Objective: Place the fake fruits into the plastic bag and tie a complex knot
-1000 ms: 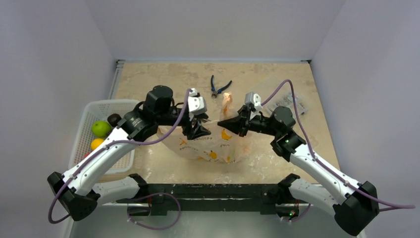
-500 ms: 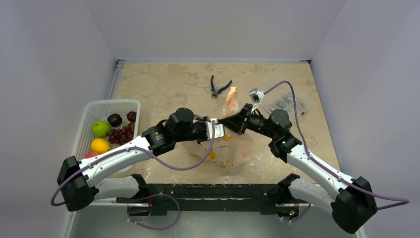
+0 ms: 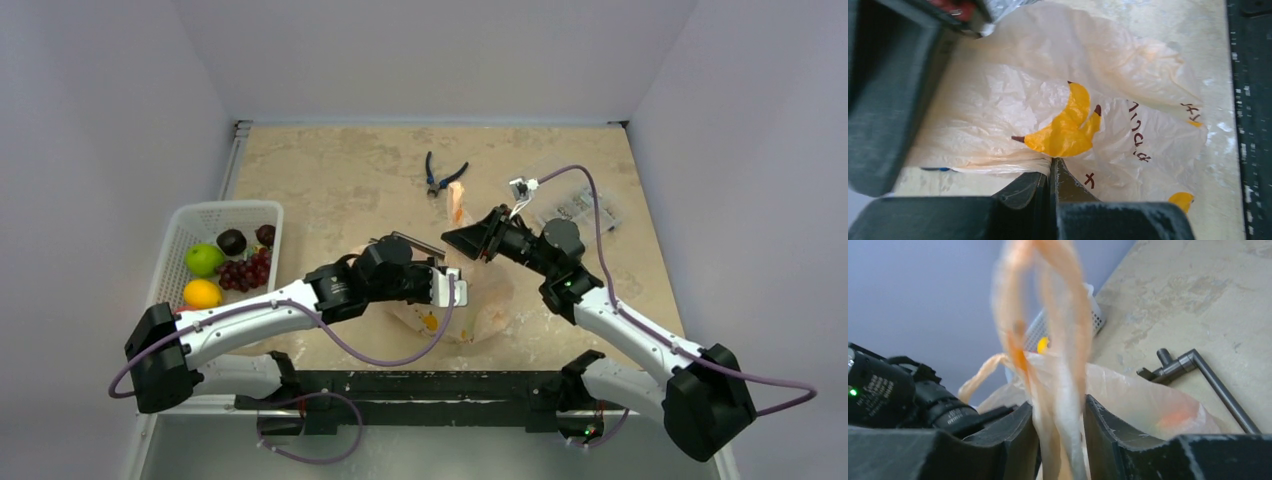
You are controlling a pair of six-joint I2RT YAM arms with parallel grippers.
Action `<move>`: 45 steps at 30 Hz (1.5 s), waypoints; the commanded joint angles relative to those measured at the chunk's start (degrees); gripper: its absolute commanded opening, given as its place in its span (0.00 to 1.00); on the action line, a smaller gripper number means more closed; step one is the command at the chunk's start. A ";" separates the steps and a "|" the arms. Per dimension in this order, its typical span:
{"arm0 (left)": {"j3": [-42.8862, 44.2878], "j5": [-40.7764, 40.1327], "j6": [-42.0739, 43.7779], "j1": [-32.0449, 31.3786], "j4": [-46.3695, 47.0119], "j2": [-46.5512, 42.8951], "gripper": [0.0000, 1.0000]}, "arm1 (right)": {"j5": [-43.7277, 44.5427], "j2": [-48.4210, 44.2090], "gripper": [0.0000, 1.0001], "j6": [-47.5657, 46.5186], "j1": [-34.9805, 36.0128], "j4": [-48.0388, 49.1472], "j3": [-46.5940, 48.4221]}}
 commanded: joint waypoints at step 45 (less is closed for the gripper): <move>42.80 21.67 -54.90 18.94 -19.59 16.43 0.83 | 0.64 -3.36 0.05 -38.50 5.24 0.30 4.92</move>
